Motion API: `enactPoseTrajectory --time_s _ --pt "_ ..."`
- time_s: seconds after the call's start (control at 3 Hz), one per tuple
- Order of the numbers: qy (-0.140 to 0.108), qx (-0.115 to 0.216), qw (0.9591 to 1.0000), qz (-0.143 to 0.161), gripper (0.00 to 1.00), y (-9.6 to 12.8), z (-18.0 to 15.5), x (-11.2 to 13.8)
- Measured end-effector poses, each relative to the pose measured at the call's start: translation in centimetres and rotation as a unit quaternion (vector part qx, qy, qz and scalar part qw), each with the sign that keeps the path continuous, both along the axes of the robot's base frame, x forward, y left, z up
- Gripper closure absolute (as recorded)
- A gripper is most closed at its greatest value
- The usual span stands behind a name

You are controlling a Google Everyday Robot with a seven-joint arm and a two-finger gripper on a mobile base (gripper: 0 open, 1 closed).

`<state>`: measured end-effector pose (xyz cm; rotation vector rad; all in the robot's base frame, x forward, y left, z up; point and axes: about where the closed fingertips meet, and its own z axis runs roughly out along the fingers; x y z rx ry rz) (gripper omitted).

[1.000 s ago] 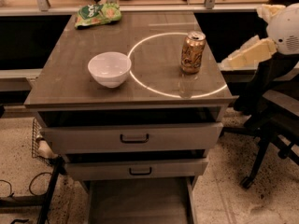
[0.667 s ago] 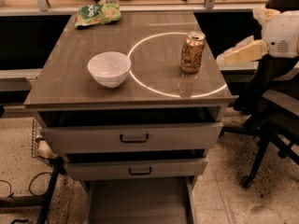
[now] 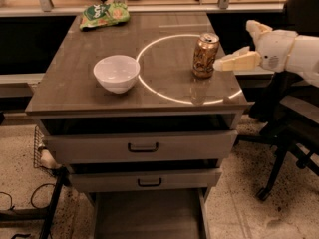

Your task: Move orange can near green rice chip bag

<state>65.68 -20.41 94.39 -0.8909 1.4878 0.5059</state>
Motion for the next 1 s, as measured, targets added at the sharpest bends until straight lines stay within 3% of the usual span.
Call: enactPoseTrajectory --time_s 0.67,1.0 --pt "-0.004 0.059 0.9976 0.035 0.0 2.7 -2.3 2.2" --pt "-0.001 0.072 0.9961 0.05 0.0 3.9 -3.0 3.0"
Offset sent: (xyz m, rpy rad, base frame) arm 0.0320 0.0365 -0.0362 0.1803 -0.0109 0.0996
